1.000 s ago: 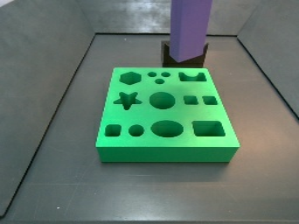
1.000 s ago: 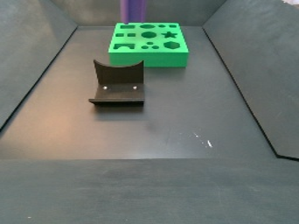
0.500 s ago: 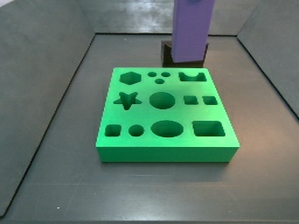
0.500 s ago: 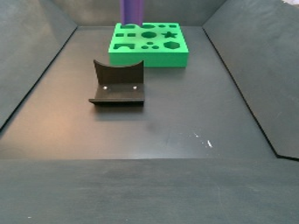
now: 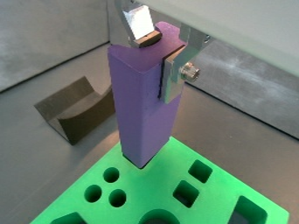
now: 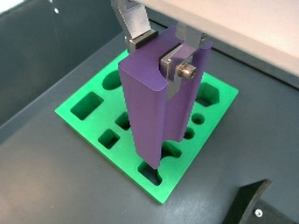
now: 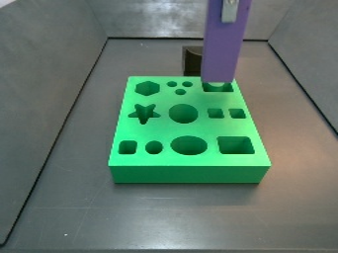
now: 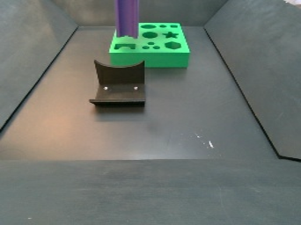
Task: Insert the arch object.
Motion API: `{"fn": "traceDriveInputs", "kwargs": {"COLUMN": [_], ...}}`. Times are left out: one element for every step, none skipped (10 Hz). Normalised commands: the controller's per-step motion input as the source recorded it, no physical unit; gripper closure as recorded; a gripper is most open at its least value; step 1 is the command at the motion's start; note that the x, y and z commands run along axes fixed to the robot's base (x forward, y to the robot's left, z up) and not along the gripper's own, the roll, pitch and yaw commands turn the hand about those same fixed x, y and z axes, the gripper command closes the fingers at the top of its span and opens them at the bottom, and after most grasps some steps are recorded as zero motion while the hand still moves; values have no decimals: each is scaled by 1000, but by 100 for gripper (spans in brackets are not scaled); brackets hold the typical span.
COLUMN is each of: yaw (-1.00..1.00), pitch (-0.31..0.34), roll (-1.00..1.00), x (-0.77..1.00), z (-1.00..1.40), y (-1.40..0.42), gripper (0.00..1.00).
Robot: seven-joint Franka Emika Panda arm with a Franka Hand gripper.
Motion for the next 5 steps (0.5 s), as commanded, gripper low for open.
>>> {"fn": "traceDriveInputs", "kwargs": {"yaw": [0, -3, -11, -3, 0], "pitch": [39, 131, 187, 163, 116], "roll": [-359, -167, -134, -143, -151], "x": [214, 329, 346, 226, 80], "z": [-211, -126, -174, -223, -220], "y": [214, 106, 123, 91, 86], "gripper": [100, 100, 100, 100, 100]}}
